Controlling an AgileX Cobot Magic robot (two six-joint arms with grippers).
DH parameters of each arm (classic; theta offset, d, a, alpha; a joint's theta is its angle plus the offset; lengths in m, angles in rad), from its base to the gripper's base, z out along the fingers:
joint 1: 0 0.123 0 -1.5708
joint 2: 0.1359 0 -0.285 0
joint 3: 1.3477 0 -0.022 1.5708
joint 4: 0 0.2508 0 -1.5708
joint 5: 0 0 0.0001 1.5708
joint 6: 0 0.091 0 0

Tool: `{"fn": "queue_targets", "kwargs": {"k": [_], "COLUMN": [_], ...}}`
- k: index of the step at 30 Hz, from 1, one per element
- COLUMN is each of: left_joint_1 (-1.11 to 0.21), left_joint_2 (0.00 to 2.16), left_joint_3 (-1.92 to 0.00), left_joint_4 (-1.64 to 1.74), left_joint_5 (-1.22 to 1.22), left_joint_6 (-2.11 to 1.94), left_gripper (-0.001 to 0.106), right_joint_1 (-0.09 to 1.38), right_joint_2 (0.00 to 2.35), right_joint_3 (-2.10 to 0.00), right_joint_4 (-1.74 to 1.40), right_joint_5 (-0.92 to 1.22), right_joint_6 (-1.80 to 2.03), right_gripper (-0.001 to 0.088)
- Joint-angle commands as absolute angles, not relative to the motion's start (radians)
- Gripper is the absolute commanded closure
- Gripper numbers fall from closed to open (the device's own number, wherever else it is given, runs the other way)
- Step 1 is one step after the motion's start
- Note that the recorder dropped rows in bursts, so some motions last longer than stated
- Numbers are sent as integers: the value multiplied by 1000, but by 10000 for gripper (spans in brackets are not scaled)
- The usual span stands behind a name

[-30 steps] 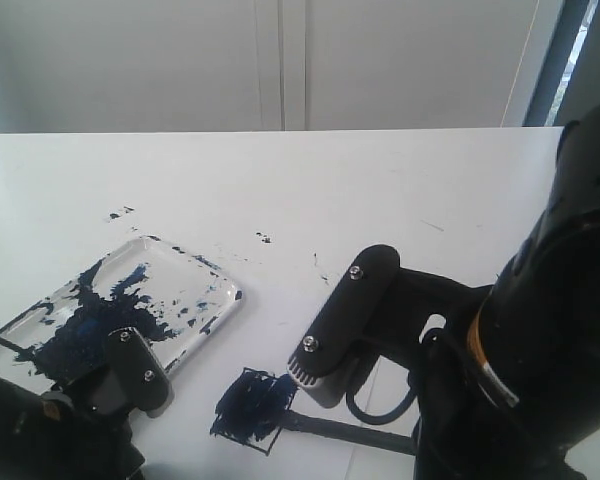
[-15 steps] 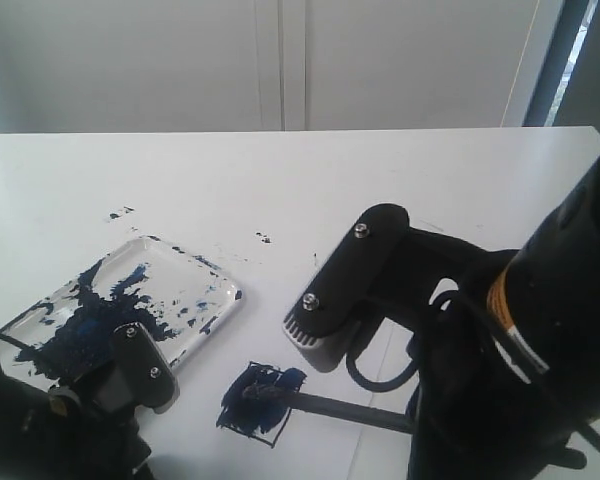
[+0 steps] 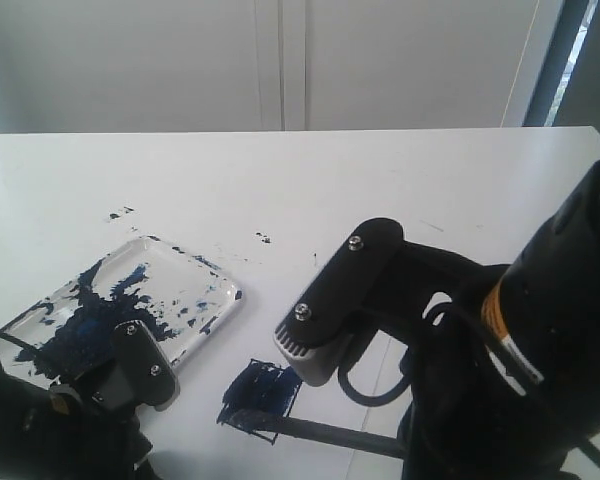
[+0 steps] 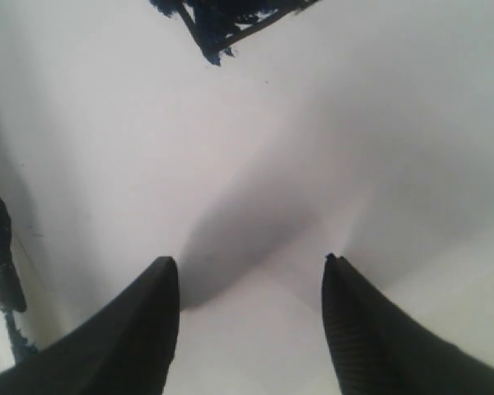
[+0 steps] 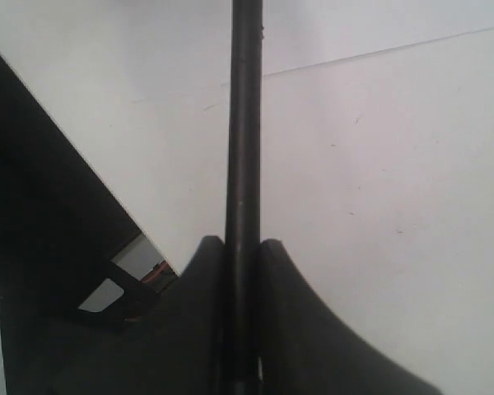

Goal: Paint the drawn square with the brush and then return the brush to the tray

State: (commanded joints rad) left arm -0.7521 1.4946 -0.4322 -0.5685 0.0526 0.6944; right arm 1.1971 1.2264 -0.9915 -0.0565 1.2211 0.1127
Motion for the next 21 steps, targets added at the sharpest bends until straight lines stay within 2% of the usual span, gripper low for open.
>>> {"fn": "queue_targets", "kwargs": {"k": [21], "left_joint_1": [-750], "left_joint_2": [1495], "left_joint_3": [-432], "left_joint_4": [-517], "left_joint_5": [59], "left_joint_6": [721], "left_gripper": [474], "right_joint_1": [1197], "right_joint_2": [1237], "right_joint_3": [-987], "right_joint_4": [-83], "right_joint_5": [1221], "right_joint_6": [146], "right_gripper": [868]}}
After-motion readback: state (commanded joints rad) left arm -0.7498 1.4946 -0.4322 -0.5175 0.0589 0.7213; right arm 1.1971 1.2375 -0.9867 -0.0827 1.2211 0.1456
